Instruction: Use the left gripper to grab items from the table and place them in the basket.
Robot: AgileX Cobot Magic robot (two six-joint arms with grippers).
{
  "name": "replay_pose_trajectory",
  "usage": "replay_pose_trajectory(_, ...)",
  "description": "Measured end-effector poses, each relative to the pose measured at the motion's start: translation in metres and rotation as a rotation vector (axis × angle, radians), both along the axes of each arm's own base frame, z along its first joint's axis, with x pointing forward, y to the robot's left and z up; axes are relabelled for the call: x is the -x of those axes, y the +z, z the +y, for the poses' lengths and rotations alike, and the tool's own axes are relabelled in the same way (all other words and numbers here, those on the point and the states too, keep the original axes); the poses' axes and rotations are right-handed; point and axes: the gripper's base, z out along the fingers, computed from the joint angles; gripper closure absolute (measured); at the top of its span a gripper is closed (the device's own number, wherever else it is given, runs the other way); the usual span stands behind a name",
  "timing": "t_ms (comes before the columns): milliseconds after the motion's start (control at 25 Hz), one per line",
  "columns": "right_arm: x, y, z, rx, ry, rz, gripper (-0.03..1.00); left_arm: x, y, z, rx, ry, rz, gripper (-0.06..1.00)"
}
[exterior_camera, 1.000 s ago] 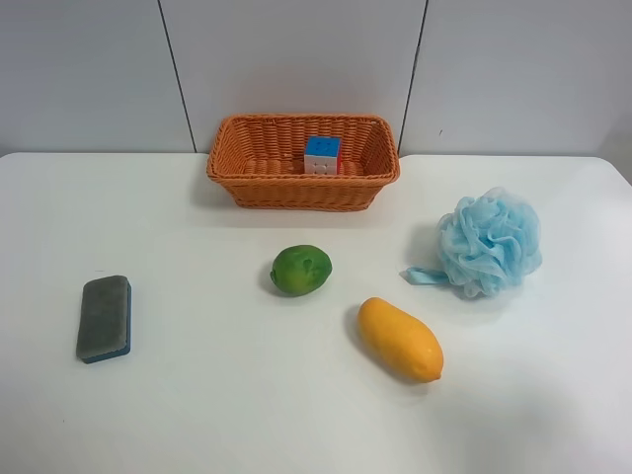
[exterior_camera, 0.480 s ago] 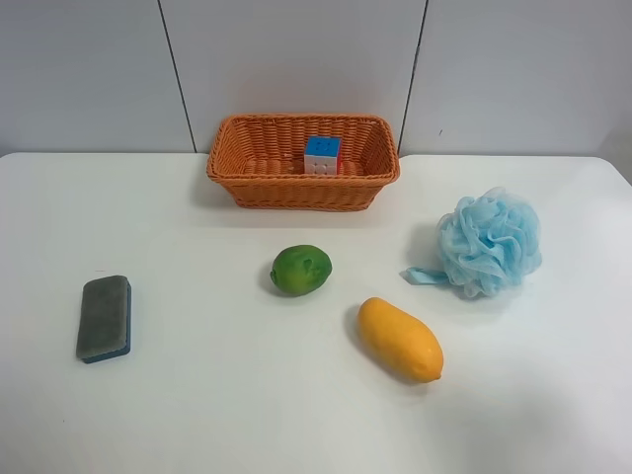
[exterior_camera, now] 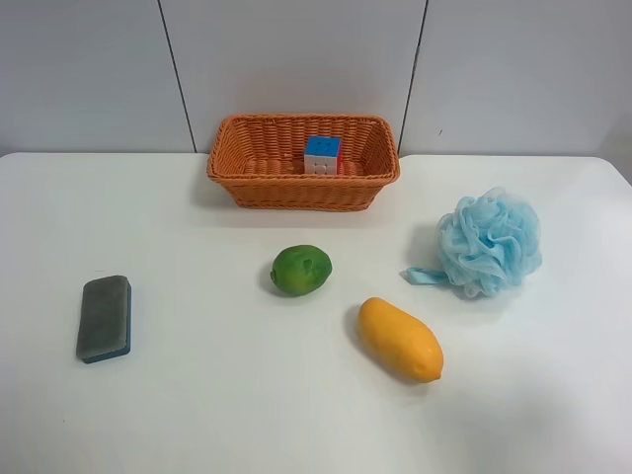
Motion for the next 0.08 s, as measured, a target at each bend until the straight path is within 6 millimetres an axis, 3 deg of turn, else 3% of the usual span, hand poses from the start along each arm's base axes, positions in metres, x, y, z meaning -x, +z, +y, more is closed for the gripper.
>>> replay_pose_trajectory(80, 0.0, 0.0, 0.0, 0.0, 0.0, 0.0, -0.02, 0.0, 0.0, 0.0, 0.0, 0.0, 0.0, -0.05)
